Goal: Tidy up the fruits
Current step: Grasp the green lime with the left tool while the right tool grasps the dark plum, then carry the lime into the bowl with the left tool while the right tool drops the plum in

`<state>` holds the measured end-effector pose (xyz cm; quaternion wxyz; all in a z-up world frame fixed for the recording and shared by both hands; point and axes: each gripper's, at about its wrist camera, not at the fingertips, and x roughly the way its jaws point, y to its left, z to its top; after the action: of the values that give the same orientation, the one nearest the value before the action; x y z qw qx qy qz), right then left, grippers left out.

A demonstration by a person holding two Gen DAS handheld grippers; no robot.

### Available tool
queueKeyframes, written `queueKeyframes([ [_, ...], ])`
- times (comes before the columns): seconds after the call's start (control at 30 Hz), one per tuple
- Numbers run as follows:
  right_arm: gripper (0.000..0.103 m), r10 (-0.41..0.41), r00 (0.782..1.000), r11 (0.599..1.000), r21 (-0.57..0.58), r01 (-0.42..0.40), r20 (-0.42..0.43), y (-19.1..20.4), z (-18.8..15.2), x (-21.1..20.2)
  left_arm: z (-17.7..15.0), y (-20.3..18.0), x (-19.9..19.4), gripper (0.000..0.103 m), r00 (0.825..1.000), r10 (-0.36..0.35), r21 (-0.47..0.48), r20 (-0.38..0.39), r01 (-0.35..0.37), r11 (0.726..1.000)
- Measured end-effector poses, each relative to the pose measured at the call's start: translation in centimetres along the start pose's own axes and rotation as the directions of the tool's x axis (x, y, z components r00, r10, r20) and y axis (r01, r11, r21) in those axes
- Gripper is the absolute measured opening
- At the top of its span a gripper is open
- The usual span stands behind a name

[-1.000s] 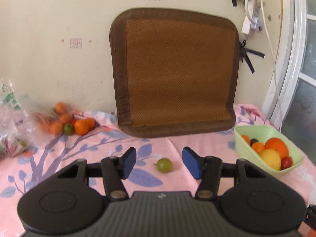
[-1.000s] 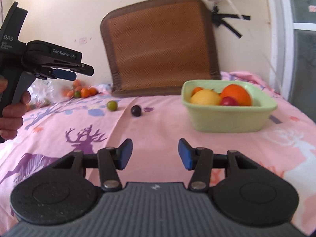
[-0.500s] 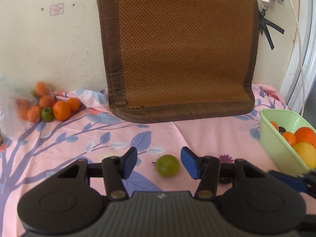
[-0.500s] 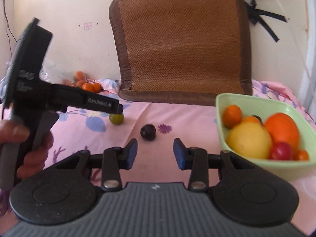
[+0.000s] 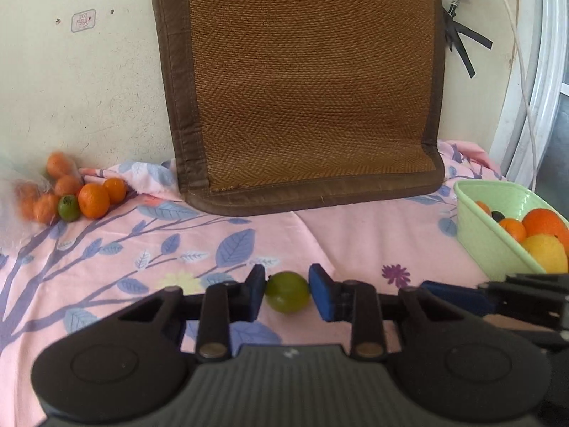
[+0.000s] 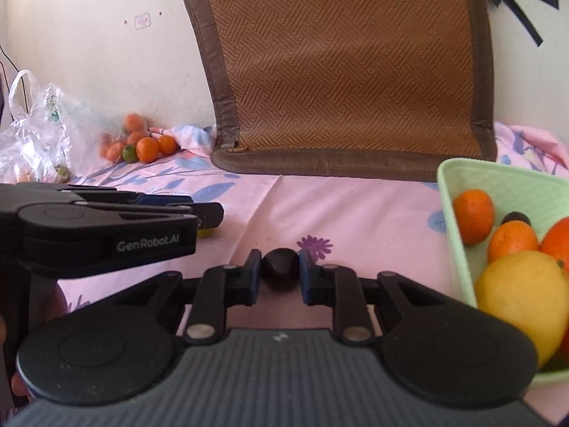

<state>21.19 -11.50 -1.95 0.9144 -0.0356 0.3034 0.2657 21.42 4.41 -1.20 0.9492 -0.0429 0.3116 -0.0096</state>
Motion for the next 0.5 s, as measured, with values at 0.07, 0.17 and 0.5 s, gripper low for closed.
queueKeyframes([
  [0.07, 0.025, -0.01, 1.0, 1.0, 0.001, 0.01, 0.02, 0.0, -0.9, -1.5, -0.3, -0.2, -0.8, 0.028, 1.0, -0.012, -0.023, -0.005, 0.012, 1.0],
  [0.17, 0.025, -0.034, 0.998, 0.999, -0.007, 0.034, 0.05, 0.0, -2.8, -4.5, -1.2, -0.9, -2.8, 0.028, 0.996, -0.087, -0.07, 0.003, 0.087, 0.994],
  [0.5, 0.025, -0.199, 0.977, 0.979, -0.037, 0.202, 0.078, -0.8, -8.4, -12.3, -5.5, -8.3, -8.8, 0.028, 0.962, -0.272, 0.045, 0.017, 0.271, 0.961],
])
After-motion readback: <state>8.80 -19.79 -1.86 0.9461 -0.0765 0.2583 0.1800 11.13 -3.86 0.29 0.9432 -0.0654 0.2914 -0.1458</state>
